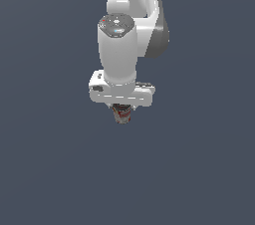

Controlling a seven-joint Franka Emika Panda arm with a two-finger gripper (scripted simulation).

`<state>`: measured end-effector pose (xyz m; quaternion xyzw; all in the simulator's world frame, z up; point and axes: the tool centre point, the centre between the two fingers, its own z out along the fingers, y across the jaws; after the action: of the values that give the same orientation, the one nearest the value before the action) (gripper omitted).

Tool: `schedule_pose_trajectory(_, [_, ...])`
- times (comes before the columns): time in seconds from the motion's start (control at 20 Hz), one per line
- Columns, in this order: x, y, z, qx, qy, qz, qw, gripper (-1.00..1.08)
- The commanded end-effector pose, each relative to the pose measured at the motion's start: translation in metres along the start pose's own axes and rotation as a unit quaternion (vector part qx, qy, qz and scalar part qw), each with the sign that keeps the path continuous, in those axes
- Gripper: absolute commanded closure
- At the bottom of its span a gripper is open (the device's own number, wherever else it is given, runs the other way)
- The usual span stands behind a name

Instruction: Pick up the object and move it to a goal position.

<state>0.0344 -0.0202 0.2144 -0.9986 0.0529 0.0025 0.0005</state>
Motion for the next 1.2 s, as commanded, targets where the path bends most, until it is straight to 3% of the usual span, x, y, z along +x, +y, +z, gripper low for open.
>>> schedule_pose_trajectory(0.0, [-0.005, 0.02, -0.027, 0.0, 0.002, 0.0, 1.0, 1.08])
schedule_pose_trajectory(0.75, [-0.029, 0.136, -0.169, 0.001, 0.002, 0.0, 1.0, 1.08])
schedule_pose_trajectory(1.15, [-0.034, 0.175, -0.216, 0.0, 0.003, 0.0, 1.0, 1.08])
